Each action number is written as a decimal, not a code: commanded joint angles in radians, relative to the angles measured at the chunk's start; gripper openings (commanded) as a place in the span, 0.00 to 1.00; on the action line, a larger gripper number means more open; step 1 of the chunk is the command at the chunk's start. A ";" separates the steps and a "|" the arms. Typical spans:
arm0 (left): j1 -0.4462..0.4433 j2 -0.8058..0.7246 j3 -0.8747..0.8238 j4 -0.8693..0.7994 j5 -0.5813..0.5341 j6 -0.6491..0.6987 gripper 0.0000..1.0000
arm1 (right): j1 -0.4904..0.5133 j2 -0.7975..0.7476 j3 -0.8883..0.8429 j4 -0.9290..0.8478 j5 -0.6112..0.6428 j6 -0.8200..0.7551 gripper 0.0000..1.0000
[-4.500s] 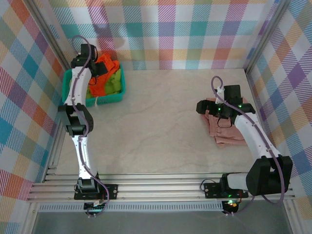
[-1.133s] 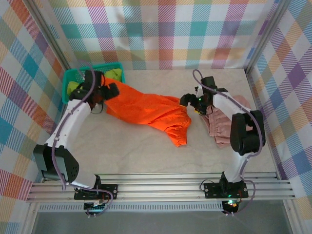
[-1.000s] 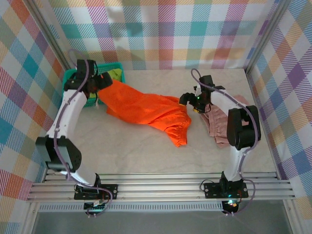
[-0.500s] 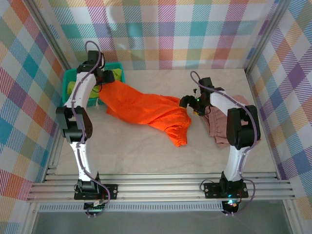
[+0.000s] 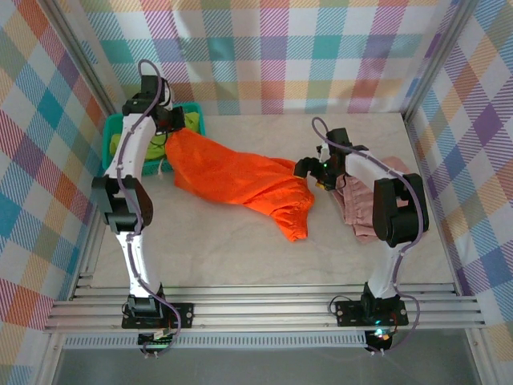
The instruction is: Fold and stack the shorts
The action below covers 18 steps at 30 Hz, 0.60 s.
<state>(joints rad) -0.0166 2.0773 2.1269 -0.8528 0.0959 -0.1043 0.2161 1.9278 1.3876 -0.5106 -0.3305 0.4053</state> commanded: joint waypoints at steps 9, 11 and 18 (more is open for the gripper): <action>-0.005 -0.679 -0.597 0.139 0.111 -0.125 0.00 | 0.047 0.064 0.120 -0.066 -0.037 -0.035 0.81; -0.005 -0.738 -0.680 0.112 0.066 -0.124 0.00 | 0.070 0.069 0.123 -0.079 -0.035 -0.042 0.80; -0.005 -0.864 -0.976 0.124 -0.018 -0.197 0.00 | 0.150 0.119 0.130 -0.125 0.042 -0.071 0.75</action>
<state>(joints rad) -0.0189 1.2449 1.2366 -0.7311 0.1181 -0.2462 0.3370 2.0029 1.4895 -0.5766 -0.3225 0.3737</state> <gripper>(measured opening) 0.052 0.766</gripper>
